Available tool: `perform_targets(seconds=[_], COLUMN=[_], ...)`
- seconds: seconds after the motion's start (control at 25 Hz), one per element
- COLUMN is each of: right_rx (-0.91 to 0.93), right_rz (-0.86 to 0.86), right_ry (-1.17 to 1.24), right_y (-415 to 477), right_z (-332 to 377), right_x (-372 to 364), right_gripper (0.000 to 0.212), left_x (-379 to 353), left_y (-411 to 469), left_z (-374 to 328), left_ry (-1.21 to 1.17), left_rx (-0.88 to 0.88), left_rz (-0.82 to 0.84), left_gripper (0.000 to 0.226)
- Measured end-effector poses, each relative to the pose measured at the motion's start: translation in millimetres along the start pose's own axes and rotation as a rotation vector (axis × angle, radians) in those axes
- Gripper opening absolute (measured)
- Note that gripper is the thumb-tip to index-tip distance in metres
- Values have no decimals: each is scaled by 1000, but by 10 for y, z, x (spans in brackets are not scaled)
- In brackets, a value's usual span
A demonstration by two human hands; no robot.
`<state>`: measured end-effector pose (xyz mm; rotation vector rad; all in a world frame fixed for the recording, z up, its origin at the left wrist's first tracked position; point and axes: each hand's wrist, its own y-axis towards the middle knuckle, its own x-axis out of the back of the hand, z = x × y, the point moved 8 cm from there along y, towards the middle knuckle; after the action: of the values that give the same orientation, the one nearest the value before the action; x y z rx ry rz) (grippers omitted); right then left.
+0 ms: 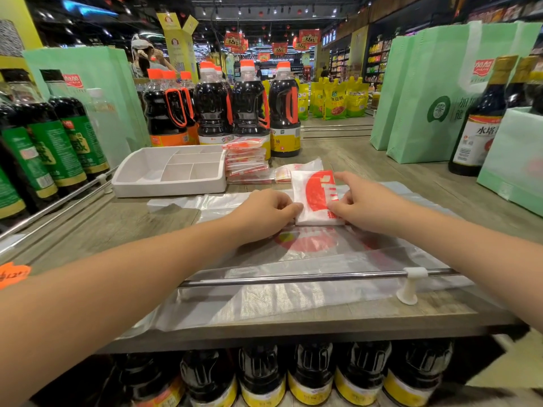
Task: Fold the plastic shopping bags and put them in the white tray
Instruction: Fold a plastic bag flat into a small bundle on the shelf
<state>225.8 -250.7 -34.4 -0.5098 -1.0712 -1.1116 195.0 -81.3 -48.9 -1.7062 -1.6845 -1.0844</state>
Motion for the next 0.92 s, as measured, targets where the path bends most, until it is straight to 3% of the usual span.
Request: perform_targets(seconds=[0.08,0.2,0.32,0.44,0.56,0.76,0.84,0.92], right_rx=[33,15,36,83,106,142,190,238], right_rz=[15,67,117,179,256,226,203,179], right_ry=[-96,-185,-304,-365,-399,-416,-456,-482], right_y=[-28,-71,-101,-165,-218,-241,-258,-263], right_z=[65,103,104,132,142,175,202,215], right_x=[-21,-37,-64,-63,-83,-49,-39,-25], right_gripper=[61,42,37,50,68,84,72,49], left_x=[5,23,69,68,-31,-3,-7,3], left_y=[21,25,18,-40,-89,-136,-194,-229], left_z=[28,63,2,-77,-110,-255,-349,-420], left_ry=[11,50,85,39,194,448,638,657], left_rx=[-8,-15,-88,-195,-273,-418,-505,-553], left_rz=[-13,-42,-81,56,219,155,127,62], left_gripper=[43,45,26,35,54,54,44,39])
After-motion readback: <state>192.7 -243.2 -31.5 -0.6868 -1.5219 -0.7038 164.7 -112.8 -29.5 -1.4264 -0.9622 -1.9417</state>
